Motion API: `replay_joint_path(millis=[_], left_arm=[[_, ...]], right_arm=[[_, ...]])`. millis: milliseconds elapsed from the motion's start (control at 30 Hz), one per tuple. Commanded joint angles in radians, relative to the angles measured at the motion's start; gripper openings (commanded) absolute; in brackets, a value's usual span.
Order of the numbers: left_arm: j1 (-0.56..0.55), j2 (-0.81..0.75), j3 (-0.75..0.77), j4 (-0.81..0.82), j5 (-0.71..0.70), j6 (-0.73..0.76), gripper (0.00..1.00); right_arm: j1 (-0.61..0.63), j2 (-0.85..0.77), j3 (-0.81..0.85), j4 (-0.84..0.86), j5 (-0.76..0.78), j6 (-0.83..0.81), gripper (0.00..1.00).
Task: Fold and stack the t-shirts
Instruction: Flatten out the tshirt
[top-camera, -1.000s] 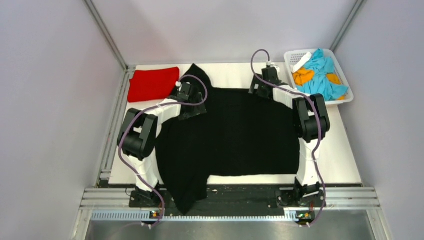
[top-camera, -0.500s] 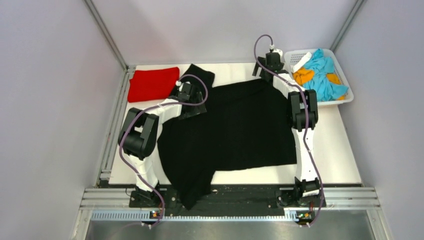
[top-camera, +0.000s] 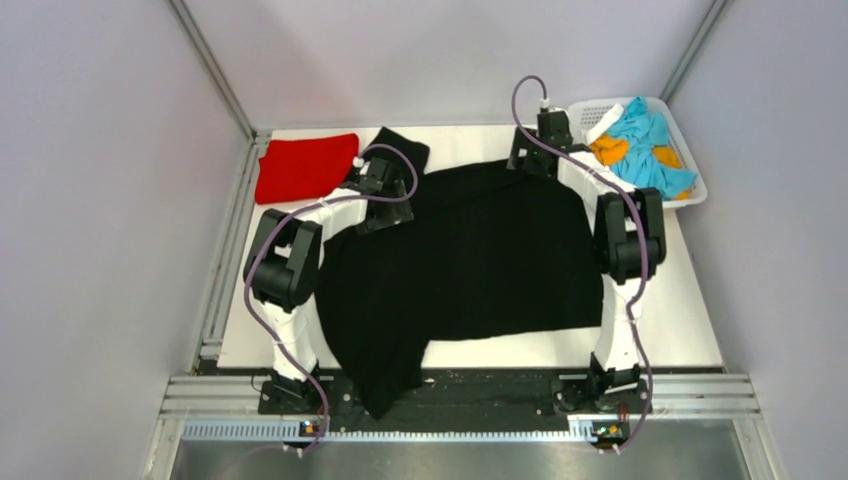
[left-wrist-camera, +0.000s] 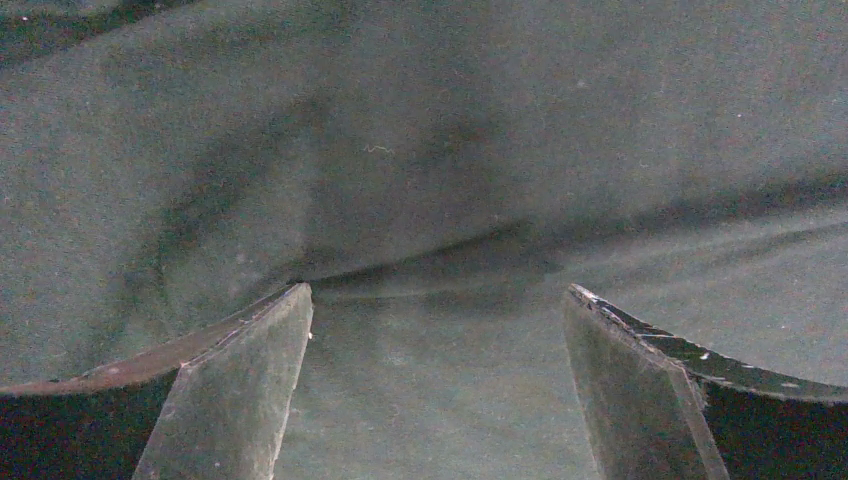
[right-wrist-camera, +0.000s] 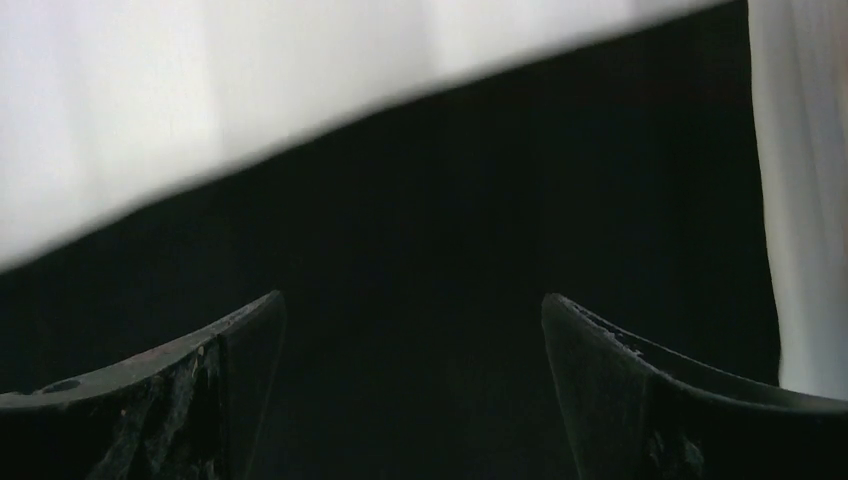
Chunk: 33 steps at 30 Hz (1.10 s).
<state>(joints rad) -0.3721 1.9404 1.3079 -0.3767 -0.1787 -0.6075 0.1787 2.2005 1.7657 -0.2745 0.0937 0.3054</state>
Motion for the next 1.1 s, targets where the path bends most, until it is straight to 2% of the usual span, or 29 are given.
replay_joint_path(millis=[0,133,300,500,567,733,900,1067], left_arm=[[0.016,0.061,0.060,-0.039,-0.040,-0.010,0.99],[0.021,0.128,0.147,-0.081,-0.035,-0.026,0.99],[0.030,0.181,0.204,-0.076,0.002,-0.050,0.99],[0.055,0.300,0.359,-0.119,0.059,-0.048,0.99],[0.062,0.327,0.404,-0.117,0.078,-0.043,0.95],[0.074,0.375,0.487,-0.101,0.108,-0.015,0.97],[0.087,0.428,0.555,-0.043,0.170,0.008,0.97],[0.098,0.454,0.676,-0.060,0.259,0.034,0.99]], right_arm=[[0.036,-0.312,-0.281,-0.001,0.031,0.056,0.97],[0.039,-0.430,-0.524,0.042,0.025,0.102,0.97],[0.037,-0.406,-0.560,0.039,0.059,0.075,0.96],[0.021,-0.291,-0.479,0.015,0.082,0.081,0.96],[0.011,-0.245,-0.446,0.005,0.098,0.083,0.95],[-0.019,-0.168,-0.377,-0.003,0.088,0.091,0.96],[-0.040,-0.103,-0.285,-0.012,0.103,0.097,0.97],[-0.039,-0.095,-0.174,-0.069,0.078,0.074,0.98]])
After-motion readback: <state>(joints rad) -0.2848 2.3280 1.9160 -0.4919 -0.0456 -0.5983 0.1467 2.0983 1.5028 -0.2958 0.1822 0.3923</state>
